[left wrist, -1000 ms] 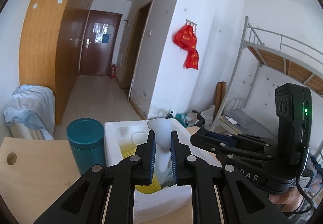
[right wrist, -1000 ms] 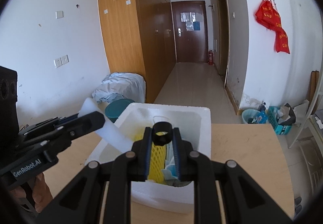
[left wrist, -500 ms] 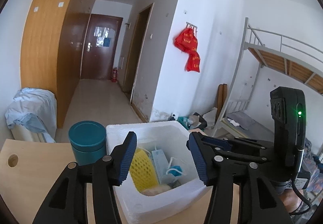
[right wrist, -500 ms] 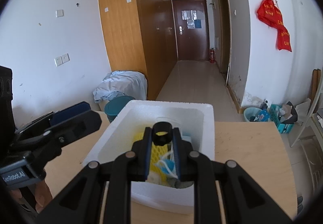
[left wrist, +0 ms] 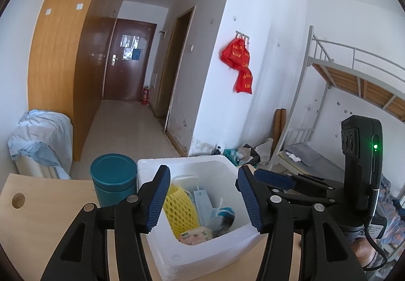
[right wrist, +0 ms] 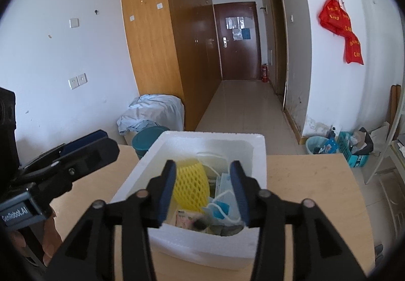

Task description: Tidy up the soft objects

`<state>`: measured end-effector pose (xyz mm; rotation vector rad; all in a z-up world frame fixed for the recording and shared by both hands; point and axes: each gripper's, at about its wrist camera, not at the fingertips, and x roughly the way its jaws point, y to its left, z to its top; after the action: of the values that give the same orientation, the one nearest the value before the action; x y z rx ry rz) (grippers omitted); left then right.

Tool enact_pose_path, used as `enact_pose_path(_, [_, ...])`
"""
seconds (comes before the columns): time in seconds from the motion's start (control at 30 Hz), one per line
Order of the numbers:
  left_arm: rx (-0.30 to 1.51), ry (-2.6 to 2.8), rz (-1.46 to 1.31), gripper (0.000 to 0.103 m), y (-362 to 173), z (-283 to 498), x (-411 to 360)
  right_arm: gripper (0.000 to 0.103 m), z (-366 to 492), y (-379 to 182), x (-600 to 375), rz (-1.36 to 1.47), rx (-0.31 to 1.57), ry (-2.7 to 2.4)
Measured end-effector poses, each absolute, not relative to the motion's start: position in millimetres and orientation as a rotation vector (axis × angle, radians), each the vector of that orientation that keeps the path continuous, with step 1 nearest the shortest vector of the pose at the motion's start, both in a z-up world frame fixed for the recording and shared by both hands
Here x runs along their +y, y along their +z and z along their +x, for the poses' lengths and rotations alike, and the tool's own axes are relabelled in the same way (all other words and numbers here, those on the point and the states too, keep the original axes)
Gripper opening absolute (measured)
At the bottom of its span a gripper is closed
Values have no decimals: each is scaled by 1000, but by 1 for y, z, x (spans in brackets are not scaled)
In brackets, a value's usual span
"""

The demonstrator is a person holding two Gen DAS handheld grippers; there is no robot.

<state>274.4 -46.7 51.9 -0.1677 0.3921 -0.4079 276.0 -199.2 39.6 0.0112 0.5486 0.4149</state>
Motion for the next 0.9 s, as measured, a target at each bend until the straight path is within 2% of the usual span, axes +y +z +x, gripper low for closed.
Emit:
enact_pose_path(0.3, [379, -399, -172, 57, 57, 259, -42, 50, 261, 46, -198, 6, 537, 420])
enact_pose_path(0.7, [410, -327, -146, 57, 51, 188, -28, 50, 205, 46, -207, 20, 539, 400])
enact_pose_path(0.8, [419, -325, -133, 57, 49, 166, -28, 54, 185, 43, -207, 22, 544, 397])
enact_pose_path(0.9, [415, -315, -127, 57, 46, 142, -27, 65, 170, 43, -208, 37, 539, 391])
